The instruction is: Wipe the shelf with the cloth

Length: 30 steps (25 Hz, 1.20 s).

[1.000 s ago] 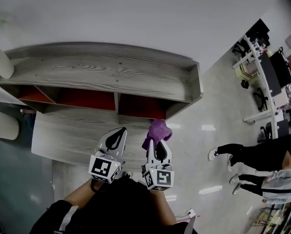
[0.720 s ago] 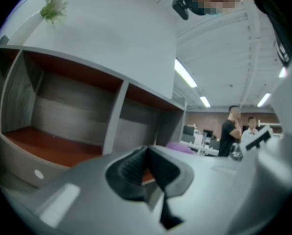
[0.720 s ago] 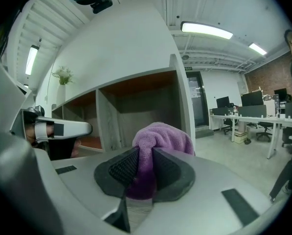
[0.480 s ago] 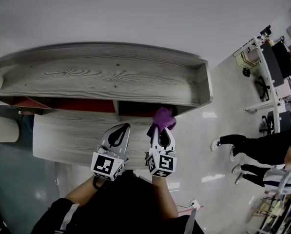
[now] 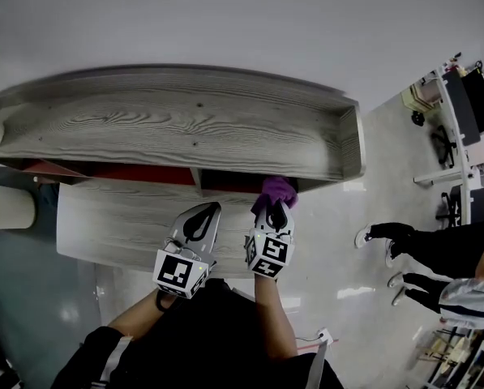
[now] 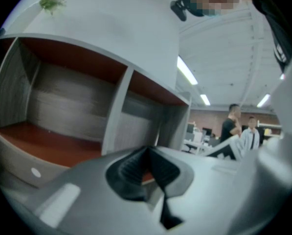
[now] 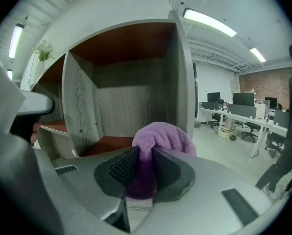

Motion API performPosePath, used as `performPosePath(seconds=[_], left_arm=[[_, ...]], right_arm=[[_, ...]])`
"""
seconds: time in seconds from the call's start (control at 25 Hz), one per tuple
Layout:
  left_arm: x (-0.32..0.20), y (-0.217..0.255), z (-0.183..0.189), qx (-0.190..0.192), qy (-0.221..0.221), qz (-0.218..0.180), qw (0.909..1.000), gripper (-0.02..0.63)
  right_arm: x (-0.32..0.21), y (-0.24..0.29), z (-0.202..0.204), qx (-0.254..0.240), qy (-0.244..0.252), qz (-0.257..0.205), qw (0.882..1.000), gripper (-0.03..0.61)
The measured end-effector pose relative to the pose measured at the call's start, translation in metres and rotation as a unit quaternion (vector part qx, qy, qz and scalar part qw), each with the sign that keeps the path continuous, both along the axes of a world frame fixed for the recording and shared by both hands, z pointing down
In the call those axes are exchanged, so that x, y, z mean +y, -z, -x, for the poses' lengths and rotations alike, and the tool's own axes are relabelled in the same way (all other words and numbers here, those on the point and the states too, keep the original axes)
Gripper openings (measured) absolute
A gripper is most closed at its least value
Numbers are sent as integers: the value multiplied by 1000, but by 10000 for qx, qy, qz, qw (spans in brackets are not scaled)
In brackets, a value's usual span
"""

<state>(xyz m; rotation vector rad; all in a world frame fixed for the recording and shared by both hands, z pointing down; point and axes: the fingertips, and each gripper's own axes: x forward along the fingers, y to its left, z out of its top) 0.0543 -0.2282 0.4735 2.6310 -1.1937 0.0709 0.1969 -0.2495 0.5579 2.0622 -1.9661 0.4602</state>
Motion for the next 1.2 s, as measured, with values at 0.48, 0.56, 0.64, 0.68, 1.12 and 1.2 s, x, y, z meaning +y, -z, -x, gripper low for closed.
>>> performPosePath(seconds=[0.48, 0.56, 0.64, 0.68, 1.12, 1.2], left_arm=[[3, 1, 0, -13, 19, -13, 10000, 3], [4, 2, 0, -14, 12, -21, 10000, 3], [6, 2, -1, -13, 7, -19, 10000, 3], [6, 2, -1, -6, 9, -15, 10000, 3], [11, 4, 6, 21, 42, -55, 10000, 3], [12, 5, 8, 21, 52, -67, 10000, 3]], right_arm=[[-11, -29, -1, 110, 5, 538, 9985, 69], [-13, -30, 0, 163, 18, 579, 9982, 69], [-14, -31, 1, 212, 24, 589, 9980, 69], [-14, -31, 0, 223, 19, 587, 9980, 69], [-23, -31, 0, 238, -11, 773, 9967, 69], [-26, -31, 1, 266, 3, 850, 9960, 68]])
